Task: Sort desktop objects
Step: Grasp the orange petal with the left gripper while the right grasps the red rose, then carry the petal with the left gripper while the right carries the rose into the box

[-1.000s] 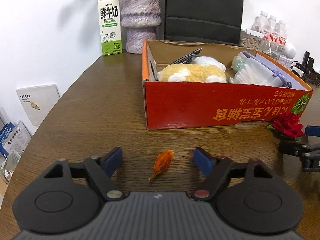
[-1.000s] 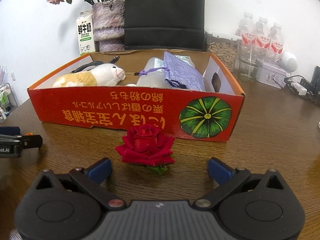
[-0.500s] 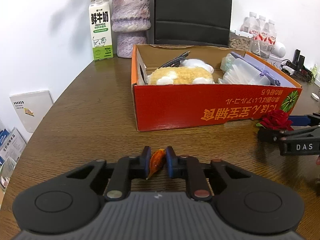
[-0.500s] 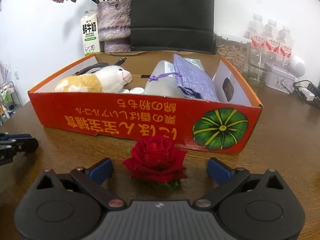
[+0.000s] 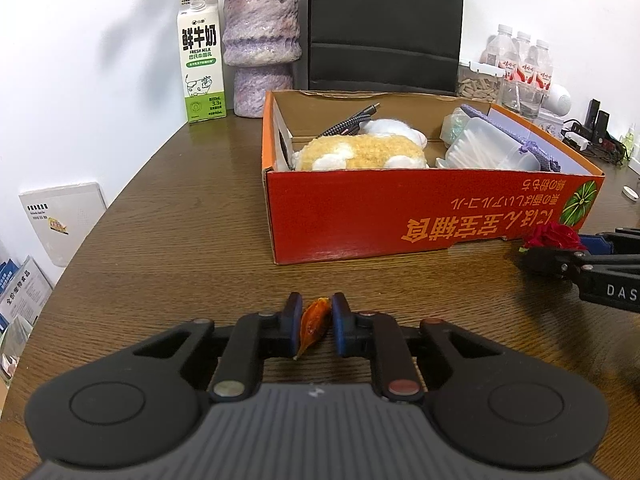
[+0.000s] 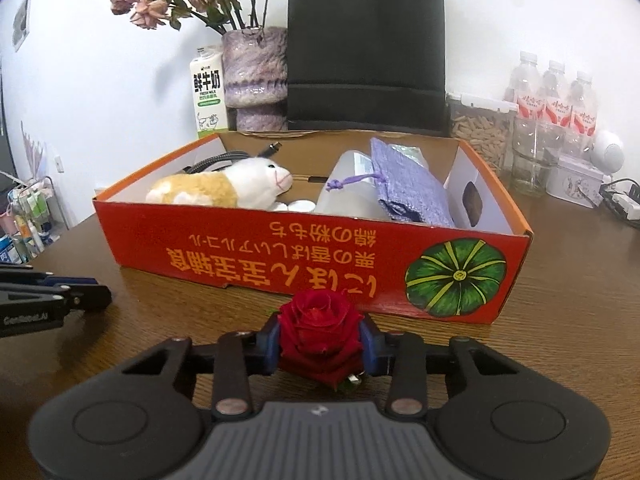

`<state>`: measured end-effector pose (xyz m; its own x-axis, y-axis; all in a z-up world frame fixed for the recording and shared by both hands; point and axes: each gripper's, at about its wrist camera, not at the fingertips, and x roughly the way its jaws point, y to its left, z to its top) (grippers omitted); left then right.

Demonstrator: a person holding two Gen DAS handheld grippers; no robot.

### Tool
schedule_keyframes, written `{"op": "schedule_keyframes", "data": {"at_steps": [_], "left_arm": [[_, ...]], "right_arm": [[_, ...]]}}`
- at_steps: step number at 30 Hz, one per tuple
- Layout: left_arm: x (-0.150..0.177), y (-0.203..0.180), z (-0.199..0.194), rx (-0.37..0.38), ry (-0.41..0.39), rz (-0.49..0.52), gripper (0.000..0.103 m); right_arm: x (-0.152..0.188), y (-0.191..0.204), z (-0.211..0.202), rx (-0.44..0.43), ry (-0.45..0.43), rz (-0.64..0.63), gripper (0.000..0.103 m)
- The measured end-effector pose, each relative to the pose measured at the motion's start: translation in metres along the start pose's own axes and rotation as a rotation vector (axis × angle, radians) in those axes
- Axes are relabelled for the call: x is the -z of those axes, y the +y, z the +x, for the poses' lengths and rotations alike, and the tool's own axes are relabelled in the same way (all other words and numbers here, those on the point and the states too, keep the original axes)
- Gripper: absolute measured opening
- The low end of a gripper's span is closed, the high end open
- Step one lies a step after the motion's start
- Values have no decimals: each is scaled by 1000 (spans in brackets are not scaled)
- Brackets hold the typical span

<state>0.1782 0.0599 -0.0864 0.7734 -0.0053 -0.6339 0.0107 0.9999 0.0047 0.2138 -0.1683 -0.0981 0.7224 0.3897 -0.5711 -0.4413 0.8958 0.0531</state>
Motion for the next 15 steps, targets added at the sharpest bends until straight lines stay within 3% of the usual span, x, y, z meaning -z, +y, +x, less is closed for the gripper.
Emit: {"op": "schedule_keyframes", "data": {"at_steps": [15], "left_arm": [[-2, -7, -17, -12, -70, -21, 15]], "right_arm": [[-1, 16, -21, -30, -62, -55, 34]]}}
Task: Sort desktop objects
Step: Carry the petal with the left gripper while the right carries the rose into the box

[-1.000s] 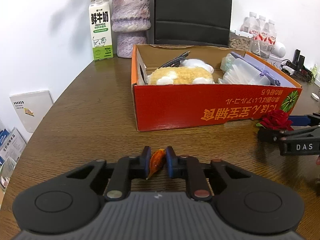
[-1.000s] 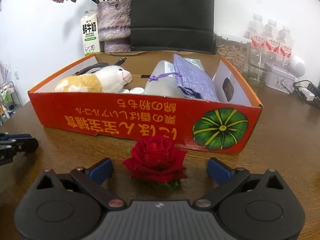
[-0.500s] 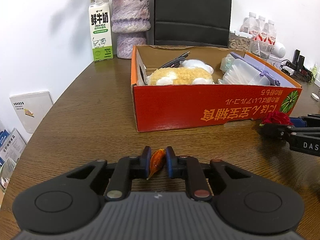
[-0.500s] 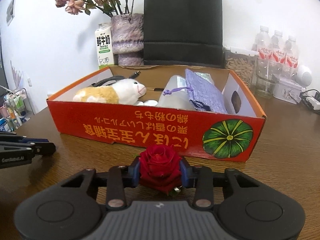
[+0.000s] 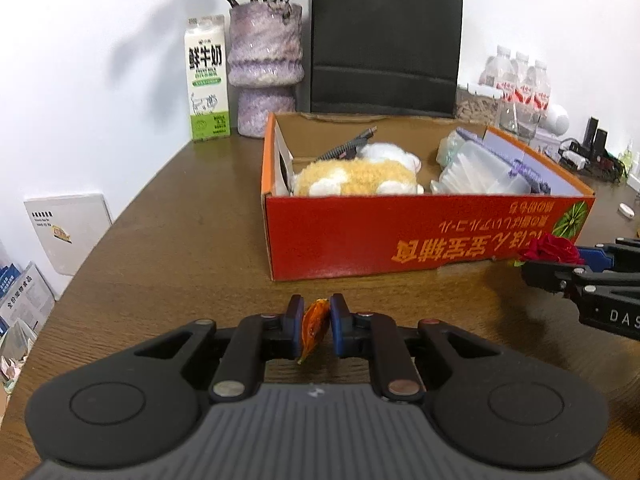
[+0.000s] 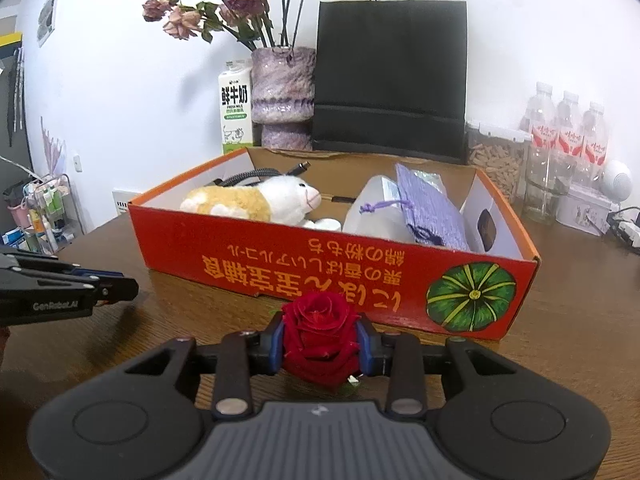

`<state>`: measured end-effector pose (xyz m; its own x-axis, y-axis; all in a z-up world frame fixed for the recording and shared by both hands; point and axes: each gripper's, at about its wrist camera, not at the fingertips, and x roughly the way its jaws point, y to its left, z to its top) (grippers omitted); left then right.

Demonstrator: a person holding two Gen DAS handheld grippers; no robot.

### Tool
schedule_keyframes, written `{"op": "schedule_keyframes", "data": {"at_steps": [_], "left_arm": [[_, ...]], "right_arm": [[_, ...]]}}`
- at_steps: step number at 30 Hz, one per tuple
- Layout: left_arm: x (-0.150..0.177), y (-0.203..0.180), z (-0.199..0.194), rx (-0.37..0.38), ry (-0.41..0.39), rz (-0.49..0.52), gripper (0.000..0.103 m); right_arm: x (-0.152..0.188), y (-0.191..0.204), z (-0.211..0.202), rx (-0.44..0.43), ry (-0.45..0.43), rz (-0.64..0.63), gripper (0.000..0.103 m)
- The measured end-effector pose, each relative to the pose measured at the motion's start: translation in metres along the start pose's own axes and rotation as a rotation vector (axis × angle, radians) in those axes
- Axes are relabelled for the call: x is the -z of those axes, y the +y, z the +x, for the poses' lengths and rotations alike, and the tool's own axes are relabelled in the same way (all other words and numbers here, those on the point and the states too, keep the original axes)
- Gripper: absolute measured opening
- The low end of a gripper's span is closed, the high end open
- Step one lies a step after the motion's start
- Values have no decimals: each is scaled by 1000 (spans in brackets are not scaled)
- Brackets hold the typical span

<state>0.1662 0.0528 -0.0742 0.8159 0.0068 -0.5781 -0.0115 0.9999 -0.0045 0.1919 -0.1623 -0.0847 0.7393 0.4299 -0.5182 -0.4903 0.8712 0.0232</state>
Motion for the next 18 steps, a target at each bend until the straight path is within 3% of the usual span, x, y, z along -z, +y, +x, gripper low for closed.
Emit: {"op": "schedule_keyframes", "data": {"at_steps": [9, 18], "left_arm": [[-25, -12, -30, 34, -124, -29, 15], [-74, -37, -29, 73, -204, -25, 15]], "right_arm": [[-18, 5, -23, -23, -83, -4, 34], [-60, 2, -30, -11, -179, -10, 34]]}}
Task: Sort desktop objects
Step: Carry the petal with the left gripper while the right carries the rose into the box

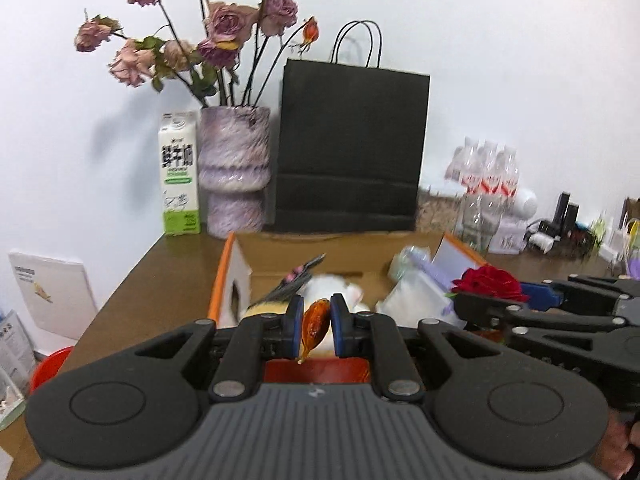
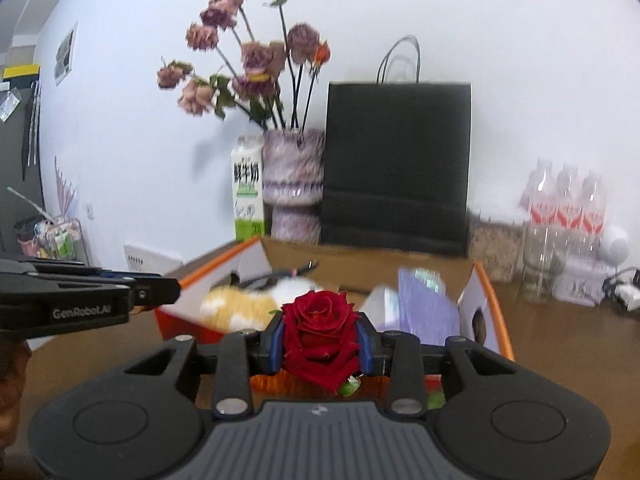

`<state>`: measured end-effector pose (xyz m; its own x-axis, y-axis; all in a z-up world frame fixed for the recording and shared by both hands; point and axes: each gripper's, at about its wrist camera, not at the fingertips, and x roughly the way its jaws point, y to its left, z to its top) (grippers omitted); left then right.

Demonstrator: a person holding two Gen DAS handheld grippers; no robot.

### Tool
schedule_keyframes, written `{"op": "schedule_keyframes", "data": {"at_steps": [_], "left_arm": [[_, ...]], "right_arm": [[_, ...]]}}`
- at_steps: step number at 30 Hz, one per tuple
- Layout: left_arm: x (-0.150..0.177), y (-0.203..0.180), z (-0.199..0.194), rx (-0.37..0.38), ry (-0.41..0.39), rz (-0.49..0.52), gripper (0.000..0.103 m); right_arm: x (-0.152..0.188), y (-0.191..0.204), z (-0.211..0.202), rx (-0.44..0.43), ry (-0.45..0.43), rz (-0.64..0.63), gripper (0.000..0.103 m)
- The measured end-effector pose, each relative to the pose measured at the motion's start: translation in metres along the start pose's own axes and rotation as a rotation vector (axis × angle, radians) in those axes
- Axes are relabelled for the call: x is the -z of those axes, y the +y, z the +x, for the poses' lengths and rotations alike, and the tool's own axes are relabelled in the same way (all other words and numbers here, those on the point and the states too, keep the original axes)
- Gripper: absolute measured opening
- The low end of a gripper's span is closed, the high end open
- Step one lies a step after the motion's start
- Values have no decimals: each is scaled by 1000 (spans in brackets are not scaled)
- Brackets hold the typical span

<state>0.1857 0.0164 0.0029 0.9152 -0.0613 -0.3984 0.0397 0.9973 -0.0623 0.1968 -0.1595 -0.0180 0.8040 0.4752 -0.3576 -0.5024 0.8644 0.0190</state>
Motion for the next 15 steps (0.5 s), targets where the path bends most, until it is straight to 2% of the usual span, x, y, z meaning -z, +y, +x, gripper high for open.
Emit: {"op": "schedule_keyframes", "data": {"at_steps": [10, 15], "left_arm": [[-36, -11, 42, 19, -57, -50, 15], [-45, -9, 74, 12, -47, -54, 15]], "right_arm": [[-33, -21, 32, 11, -51, 47, 34], [-38, -36, 61, 9, -35, 72, 34]]}}
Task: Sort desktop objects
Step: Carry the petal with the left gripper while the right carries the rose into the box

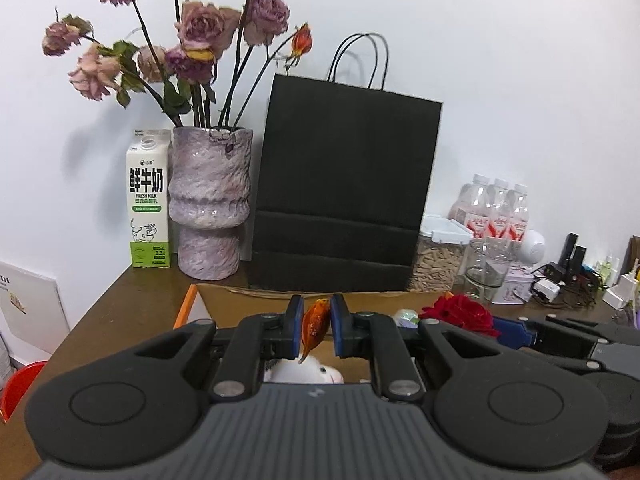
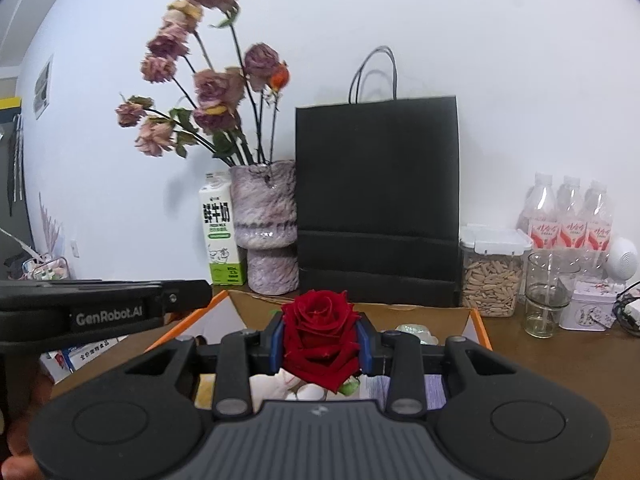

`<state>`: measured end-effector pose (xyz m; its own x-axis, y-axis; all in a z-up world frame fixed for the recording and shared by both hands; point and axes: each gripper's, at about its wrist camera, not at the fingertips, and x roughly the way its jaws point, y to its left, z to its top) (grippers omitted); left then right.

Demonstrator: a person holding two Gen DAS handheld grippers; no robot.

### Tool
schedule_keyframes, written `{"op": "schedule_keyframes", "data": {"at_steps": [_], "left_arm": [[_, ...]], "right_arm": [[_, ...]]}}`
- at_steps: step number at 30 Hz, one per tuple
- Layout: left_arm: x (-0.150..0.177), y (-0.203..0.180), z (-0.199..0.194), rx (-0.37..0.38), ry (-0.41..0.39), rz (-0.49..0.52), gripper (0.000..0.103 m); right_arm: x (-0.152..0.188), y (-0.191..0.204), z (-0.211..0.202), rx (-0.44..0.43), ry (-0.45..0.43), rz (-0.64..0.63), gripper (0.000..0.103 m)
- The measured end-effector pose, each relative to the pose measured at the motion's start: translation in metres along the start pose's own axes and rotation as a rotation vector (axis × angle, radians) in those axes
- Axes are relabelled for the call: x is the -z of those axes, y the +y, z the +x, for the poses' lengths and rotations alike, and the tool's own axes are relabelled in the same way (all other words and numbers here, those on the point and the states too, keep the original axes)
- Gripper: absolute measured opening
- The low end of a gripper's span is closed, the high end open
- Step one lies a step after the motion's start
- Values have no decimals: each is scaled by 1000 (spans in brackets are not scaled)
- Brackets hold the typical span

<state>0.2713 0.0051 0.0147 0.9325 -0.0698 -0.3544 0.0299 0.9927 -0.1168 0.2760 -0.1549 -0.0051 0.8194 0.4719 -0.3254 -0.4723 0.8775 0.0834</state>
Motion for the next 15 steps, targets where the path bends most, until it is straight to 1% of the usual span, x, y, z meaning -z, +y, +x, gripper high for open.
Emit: {"op": "schedule_keyframes", "data": {"at_steps": [6, 10, 15], "left_arm": [[-1, 7, 42, -16, 40, 3, 15], [4, 6, 65, -41, 69, 32, 15], [5, 8, 78, -43, 84, 48, 15]], "right_arm": [[-3, -8, 40, -2, 35, -15, 34], [-5, -14, 62, -3, 60, -21, 34], [-3, -22, 81, -1, 92, -18, 34]]}}
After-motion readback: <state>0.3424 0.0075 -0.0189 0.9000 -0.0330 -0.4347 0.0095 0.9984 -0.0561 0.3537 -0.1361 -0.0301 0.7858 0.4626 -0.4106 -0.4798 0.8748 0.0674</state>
